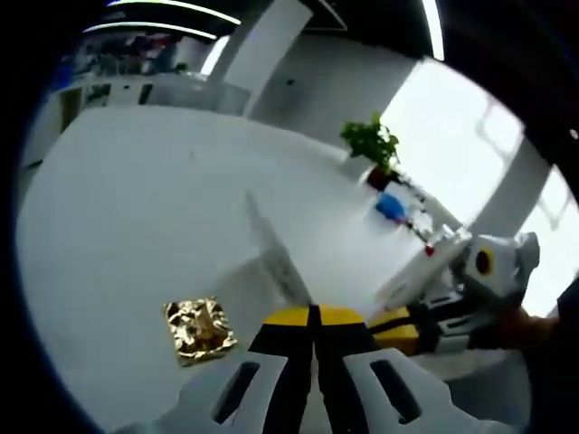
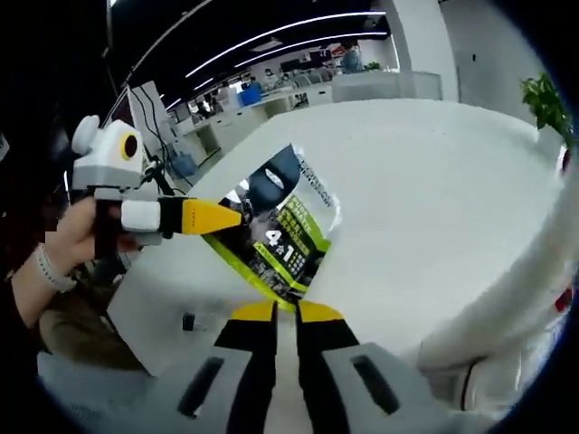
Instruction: Arrange the skincare products in the storage area until every visible bottle or jar stands upright without overlapping.
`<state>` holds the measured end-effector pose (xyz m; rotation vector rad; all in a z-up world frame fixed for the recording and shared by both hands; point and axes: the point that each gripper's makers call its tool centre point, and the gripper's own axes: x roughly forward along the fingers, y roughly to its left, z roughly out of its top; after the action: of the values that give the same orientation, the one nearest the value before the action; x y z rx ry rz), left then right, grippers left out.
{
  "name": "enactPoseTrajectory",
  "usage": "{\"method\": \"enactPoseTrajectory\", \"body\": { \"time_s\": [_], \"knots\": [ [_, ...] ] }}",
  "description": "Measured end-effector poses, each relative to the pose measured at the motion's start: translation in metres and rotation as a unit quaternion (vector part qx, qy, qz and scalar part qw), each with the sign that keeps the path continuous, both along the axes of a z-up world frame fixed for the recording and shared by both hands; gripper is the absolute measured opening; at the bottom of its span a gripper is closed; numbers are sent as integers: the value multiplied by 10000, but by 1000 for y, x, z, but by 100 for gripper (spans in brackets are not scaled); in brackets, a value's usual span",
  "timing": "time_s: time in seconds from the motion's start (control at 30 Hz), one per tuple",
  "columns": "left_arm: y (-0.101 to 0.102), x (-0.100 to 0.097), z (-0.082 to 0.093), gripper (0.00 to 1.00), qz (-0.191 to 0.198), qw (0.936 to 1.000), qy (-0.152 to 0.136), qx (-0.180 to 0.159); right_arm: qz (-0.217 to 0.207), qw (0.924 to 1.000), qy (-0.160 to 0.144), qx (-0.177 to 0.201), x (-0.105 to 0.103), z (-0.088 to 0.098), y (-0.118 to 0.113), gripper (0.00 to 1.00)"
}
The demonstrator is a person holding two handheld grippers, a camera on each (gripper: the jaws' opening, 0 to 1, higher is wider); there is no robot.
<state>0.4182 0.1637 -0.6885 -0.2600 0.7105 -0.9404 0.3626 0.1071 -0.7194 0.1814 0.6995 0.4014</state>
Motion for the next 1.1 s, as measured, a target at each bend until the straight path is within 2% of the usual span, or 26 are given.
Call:
{"method": "enactPoseTrajectory", "body": {
  "time_s": [0.07,0.1,0.23,0.47,0.53,0.6,0.63,0.77,0.87,0.9,0.97,1.07,1.1],
  "knots": [
    [3,2,3,0,16,10000,-19,-31,-51,9999,7,133,-3,4,-1,9],
    [3,0,5,0,31,10000,-44,-30,-135,9993,38,350,-5,7,1,10],
    [2,-4,11,0,43,9999,-110,-23,-95,9987,-16,495,-12,13,1,18],
    [1,-13,26,0,49,9997,-246,-65,-199,9945,-66,1030,-25,25,2,15],
    [2,-13,31,0,59,9995,-280,-111,-159,9917,-97,1271,-29,30,4,18],
    [2,-15,36,0,46,9994,-328,-119,-189,9905,-97,1360,-30,28,1,28],
    [1,-17,37,0,30,9993,-356,-113,-192,9902,-65,1384,-32,27,0,30],
    [-1,-27,45,0,-25,9991,-414,-102,-220,9861,-35,1647,-37,29,0,29],
    [-4,-36,52,0,-51,9988,-480,-116,-359,9759,27,2150,-39,35,1,26],
    [-5,-40,56,0,-73,9986,-506,-117,-470,9704,67,2369,-39,36,-1,26],
    [-7,-46,60,0,-108,9983,-556,-107,-521,9672,165,2481,-41,32,-4,27],
    [-7,-51,65,0,-138,9980,-606,-101,-490,9662,218,2522,-44,31,-3,29],
    [-7,-53,67,0,-152,9979,-621,-99,-548,9580,323,2797,-46,33,0,30]
  ]
}}
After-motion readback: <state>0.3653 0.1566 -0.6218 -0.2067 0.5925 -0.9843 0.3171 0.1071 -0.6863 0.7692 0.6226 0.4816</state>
